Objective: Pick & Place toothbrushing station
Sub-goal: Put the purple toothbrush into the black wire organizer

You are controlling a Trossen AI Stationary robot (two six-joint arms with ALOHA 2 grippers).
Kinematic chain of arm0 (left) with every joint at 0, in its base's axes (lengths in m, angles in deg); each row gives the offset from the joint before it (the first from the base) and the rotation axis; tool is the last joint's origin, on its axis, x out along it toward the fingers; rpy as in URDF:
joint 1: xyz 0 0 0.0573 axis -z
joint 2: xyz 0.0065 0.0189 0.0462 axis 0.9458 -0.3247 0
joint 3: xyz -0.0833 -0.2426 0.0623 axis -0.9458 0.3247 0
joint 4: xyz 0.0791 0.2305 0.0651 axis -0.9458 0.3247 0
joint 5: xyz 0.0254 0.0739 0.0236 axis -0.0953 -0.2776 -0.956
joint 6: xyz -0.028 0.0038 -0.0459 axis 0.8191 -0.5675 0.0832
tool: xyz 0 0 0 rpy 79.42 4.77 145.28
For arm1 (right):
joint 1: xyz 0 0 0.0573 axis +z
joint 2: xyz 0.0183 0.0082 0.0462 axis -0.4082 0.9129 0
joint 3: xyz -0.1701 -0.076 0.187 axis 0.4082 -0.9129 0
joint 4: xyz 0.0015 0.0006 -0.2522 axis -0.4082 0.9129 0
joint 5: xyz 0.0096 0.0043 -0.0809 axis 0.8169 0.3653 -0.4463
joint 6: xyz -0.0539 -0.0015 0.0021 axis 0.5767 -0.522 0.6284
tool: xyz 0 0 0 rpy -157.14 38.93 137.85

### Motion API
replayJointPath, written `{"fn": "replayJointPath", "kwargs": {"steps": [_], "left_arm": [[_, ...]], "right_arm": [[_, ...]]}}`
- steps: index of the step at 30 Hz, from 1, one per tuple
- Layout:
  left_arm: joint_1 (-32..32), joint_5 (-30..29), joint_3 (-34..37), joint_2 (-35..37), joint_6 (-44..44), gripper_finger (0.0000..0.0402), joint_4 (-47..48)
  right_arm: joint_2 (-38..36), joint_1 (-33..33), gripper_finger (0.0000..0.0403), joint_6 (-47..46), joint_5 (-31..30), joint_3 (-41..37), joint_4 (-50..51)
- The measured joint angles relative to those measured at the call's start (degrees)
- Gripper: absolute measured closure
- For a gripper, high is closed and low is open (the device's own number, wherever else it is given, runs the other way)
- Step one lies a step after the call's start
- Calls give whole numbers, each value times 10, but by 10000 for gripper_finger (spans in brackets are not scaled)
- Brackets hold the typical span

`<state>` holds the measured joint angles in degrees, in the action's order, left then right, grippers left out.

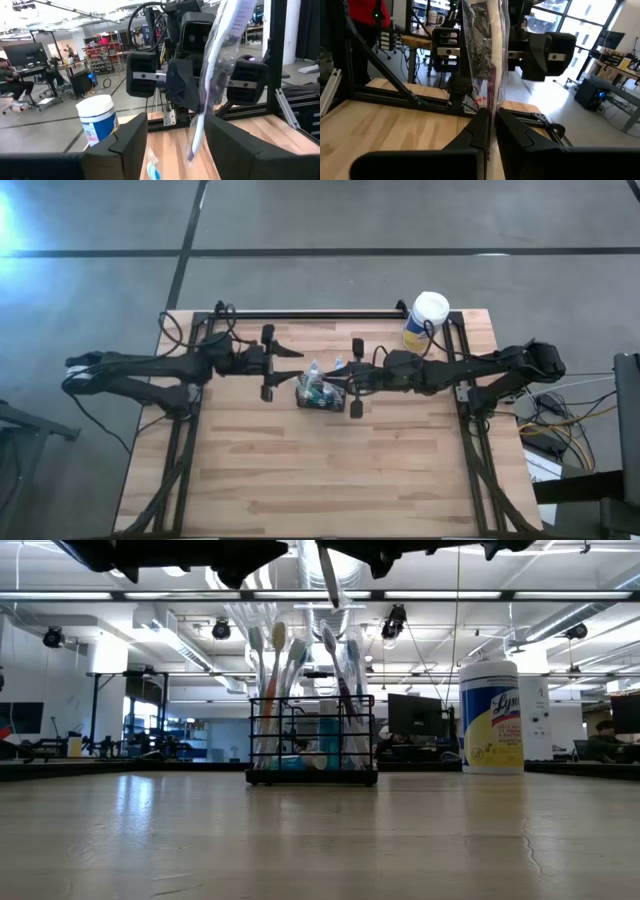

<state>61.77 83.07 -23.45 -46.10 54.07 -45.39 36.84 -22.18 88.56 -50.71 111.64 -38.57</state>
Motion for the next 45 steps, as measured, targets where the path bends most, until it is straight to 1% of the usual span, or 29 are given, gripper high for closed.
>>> {"fn": "replayJointPath", "kwargs": {"steps": [5,12,17,21,25,28,31,37,42,45], "left_arm": [[0,27,-23,-37,6,200,-35],[0,81,-61,-83,14,200,-40],[0,109,-87,-121,15,200,-38],[0,115,-100,-143,16,200,-39],[0,116,-103,-147,16,204,-39],[0,116,-103,-142,16,225,-41],[0,117,-103,-140,17,262,-44],[0,122,-103,-142,11,374,-42],[0,123,-103,-140,6,379,-36],[0,121,-103,-127,-1,379,-20]], "right_arm": [[0,-3,385,0,0,-1,4],[1,-5,385,3,-1,-2,13],[1,-6,385,4,-2,-2,13],[1,-7,385,8,-2,-2,13],[1,-7,385,9,-4,-2,13],[1,-7,385,9,-4,-2,12],[1,-7,385,9,-5,-2,11],[1,-7,385,12,-7,-2,11],[1,-7,384,12,-6,-3,12],[-4,-7,372,-3,-2,-2,11]]}}
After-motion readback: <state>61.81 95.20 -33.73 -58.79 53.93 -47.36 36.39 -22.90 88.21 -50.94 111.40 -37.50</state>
